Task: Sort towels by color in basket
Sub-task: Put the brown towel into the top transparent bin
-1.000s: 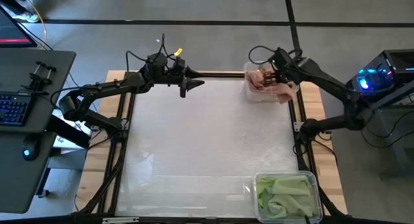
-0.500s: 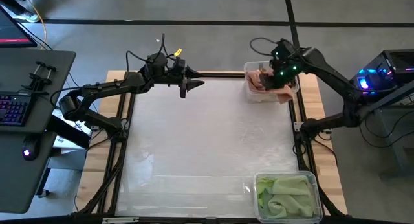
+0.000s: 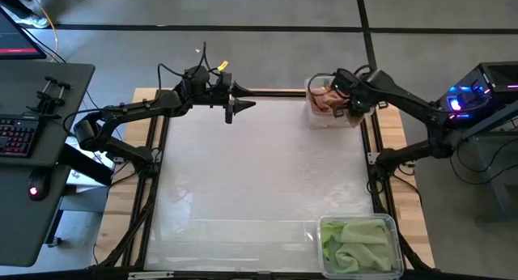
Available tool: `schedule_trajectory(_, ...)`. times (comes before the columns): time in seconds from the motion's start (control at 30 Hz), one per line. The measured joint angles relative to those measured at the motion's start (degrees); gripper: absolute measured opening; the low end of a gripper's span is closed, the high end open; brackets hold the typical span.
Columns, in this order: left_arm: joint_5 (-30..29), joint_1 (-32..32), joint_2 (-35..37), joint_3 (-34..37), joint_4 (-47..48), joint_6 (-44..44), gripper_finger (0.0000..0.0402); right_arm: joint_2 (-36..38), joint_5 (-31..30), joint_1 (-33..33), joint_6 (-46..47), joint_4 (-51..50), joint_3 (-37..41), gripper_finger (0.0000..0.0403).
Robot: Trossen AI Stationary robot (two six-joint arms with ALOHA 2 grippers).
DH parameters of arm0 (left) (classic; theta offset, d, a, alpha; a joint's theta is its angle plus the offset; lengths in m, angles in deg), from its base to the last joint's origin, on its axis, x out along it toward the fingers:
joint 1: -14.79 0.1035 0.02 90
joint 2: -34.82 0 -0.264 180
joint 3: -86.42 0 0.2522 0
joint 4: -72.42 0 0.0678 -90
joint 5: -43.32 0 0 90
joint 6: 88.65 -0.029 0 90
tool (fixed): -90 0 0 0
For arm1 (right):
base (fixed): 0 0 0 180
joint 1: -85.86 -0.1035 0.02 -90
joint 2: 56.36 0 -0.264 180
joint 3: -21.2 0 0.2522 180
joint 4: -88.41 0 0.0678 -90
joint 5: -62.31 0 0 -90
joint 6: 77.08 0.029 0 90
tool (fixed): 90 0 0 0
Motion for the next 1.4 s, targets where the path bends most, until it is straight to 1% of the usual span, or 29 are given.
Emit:
schedule_trajectory(0.17, -0.02, 0.00, 0.00, 0.00, 0.03, 0.00, 0.0195, -0.93, 1.64, 3.53, -4.95, 14.26, 2.53, 0.0000)
schedule_trajectory(0.3, -0.02, 0.00, -0.01, 0.00, 0.05, 0.00, 0.0195, -4.12, 0.44, 6.37, -6.89, 19.86, 5.30, 0.0000)
schedule_trajectory(0.4, -0.02, 0.00, -0.02, 0.00, 0.06, 0.00, 0.0195, -7.40, 0.50, 7.74, -8.53, 20.94, 6.01, 0.0000)
schedule_trajectory(0.53, -0.02, 0.00, -0.02, 0.00, 0.06, 0.00, 0.0195, -11.01, 0.48, 7.86, -10.11, 21.34, 6.01, 0.0000)
schedule_trajectory(0.63, -0.02, 0.00, -0.02, 0.00, 0.07, 0.02, 0.0195, -10.97, 0.92, 7.85, -9.88, 18.95, 4.08, 0.0000)
schedule_trajectory(0.73, -0.02, 0.00, -0.02, 0.00, 0.05, 0.38, 0.0195, -9.60, 0.58, 7.86, -10.28, 15.96, 0.11, 0.0000)
schedule_trajectory(0.83, -0.04, 0.00, -0.02, 0.00, 0.07, 0.43, 0.0195, -8.60, 4.32, 8.29, -11.39, 14.39, -4.46, 0.0000)
schedule_trajectory(0.97, -0.04, 0.00, -0.02, 0.00, 0.07, 0.44, 0.0195, -8.35, 13.64, 8.15, -12.80, 17.36, -7.96, 0.0000)
schedule_trajectory(1.03, -0.07, 0.00, -0.02, 0.00, 0.07, 0.44, 0.0195, -8.74, 17.09, 7.43, -12.93, 21.41, -7.65, 0.0000)
schedule_trajectory(1.17, -0.15, 0.00, -0.02, 0.00, 0.07, 0.44, 0.0195, -10.15, 22.09, 6.57, -12.74, 30.96, -3.34, 0.0000)
schedule_trajectory(1.23, -0.76, 0.00, -0.02, 0.00, 0.10, 0.44, 0.0195, -11.74, 20.32, 6.44, -12.74, 32.21, -1.22, 0.0000)
schedule_trajectory(1.33, -3.04, -0.01, -0.02, 0.00, 0.13, 0.46, 0.0195, -14.33, 12.54, 6.44, -11.53, 29.89, 0.55, 0.0000)
schedule_trajectory(1.4, -3.45, 0.05, -0.02, 0.00, 0.13, 0.46, 0.0195, -15.21, 8.22, 6.61, -11.21, 29.13, 0.55, 0.0000)
